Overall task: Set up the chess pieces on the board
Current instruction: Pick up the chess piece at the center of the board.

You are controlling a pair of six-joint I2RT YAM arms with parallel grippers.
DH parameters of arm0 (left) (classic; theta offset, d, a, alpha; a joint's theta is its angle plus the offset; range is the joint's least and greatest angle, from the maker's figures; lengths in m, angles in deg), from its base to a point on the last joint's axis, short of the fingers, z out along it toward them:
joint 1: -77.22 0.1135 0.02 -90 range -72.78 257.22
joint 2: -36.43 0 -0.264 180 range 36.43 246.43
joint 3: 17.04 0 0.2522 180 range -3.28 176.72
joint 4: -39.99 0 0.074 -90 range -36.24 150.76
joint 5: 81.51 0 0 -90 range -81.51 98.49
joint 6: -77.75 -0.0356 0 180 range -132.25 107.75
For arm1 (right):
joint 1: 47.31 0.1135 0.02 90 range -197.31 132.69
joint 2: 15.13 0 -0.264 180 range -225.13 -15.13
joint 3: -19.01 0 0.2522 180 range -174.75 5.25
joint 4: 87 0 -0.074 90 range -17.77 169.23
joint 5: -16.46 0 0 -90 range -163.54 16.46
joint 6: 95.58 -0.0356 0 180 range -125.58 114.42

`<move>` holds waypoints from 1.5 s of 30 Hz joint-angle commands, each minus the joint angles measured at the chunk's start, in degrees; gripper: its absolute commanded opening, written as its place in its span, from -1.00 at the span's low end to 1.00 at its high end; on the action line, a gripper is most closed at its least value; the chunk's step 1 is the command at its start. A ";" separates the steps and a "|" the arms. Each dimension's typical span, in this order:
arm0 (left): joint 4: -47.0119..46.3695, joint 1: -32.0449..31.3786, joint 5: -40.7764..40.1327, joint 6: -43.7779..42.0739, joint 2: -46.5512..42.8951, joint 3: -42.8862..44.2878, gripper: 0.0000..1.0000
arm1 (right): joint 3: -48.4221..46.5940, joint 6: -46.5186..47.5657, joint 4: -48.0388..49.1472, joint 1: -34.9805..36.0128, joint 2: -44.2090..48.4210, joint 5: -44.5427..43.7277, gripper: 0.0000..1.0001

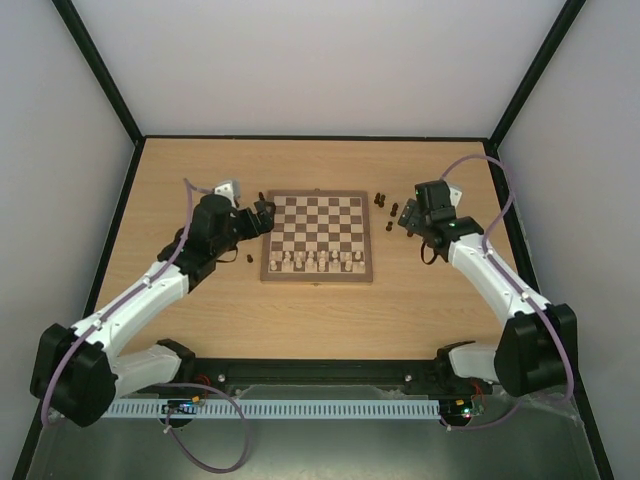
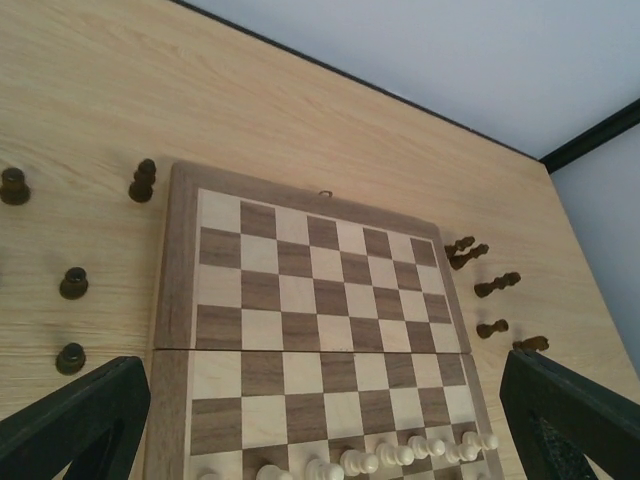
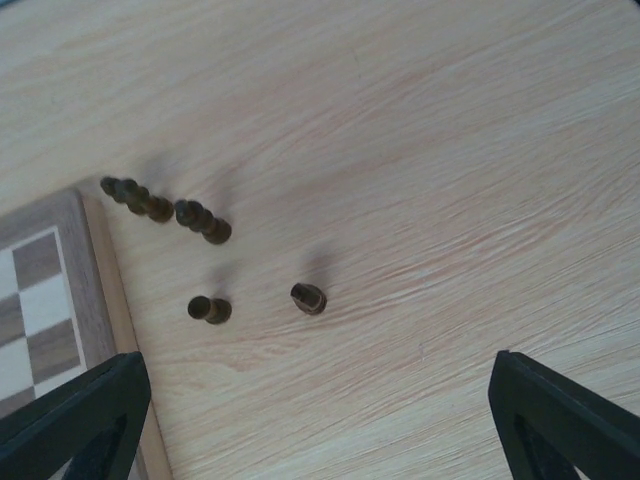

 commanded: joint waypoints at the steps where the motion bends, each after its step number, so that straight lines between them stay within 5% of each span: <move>1: -4.57 -1.36 2.11 -0.54 2.06 -1.41 0.98 | 1.35 1.03 1.00 -0.22 -2.11 2.51 0.79; 13: 1.53 -4.05 -8.03 -2.40 -2.34 -3.48 0.98 | 0.91 5.00 0.57 -0.29 -10.63 2.35 0.21; 21: 3.56 -4.98 -3.19 -4.05 -2.28 -4.37 0.98 | -3.61 6.00 1.19 -0.43 -19.03 1.82 -0.21; 45: 3.88 -5.64 -4.86 -3.78 -1.64 -5.73 0.98 | -8.59 7.37 2.35 -2.96 -27.66 4.58 -0.22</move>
